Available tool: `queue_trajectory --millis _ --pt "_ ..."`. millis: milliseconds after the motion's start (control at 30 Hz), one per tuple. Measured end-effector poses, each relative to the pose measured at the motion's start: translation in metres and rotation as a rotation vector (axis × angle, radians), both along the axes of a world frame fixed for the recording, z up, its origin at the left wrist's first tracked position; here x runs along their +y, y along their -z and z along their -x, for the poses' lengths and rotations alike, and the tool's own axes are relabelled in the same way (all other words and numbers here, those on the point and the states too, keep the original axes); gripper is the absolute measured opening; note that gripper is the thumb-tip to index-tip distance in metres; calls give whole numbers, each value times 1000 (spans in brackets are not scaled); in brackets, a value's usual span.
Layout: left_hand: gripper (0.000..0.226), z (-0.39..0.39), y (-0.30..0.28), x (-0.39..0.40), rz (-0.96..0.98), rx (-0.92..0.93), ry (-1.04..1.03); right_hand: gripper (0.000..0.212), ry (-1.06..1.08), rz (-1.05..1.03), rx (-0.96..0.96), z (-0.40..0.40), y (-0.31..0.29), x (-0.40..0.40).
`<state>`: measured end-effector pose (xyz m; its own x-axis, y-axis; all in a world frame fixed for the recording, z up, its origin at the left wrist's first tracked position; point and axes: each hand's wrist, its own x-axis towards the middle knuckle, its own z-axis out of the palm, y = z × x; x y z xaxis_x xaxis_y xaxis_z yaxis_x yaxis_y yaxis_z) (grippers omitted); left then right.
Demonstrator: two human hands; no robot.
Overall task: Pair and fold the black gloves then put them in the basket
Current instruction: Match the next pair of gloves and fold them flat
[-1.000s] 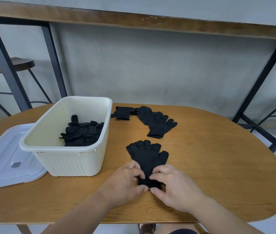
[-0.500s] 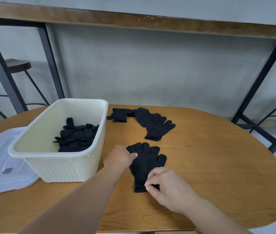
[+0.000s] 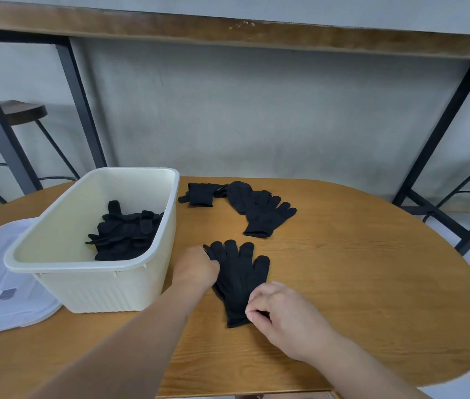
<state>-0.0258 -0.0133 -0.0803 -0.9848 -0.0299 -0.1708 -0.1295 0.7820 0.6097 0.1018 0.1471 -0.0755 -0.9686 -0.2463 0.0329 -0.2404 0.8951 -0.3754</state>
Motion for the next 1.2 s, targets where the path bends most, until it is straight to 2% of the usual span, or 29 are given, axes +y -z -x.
queue_trajectory --millis 133,233,300,367,467,567,667,867,967,1067,1200 --pt "11 -5 4 -2 -15 69 32 24 3 13 -6 -1 -3 -1" --pt "23 -12 4 -3 -27 148 35 25 -4 14 -25 -2 -6 -1" --pt "29 -19 3 -3 52 242 69 28 -8 5 -42 -2 -7 -1" --pt "25 -25 1 -2 166 391 173 29 -12 -6 -48 -1 -6 0" --pt "20 -32 5 0 154 529 428 29 -14 -22 -47 0 -4 2" --pt "24 -34 15 -4 175 459 605 30 -25 -41 -41 0 -3 2" --pt "26 -35 20 -9 148 425 616 30 -43 -61 -27 0 -5 2" --pt "20 -47 16 -18 135 501 692 36 -71 -106 15 -1 -7 -3" --pt "19 -59 13 -23 77 431 740 36 -84 -107 14 1 -7 -3" --pt "27 -67 8 -28 48 367 743 32 -88 -130 37 5 -6 -5" --pt "45 -71 4 -32 131 334 796 28 60 8 -17 12 -8 -7"
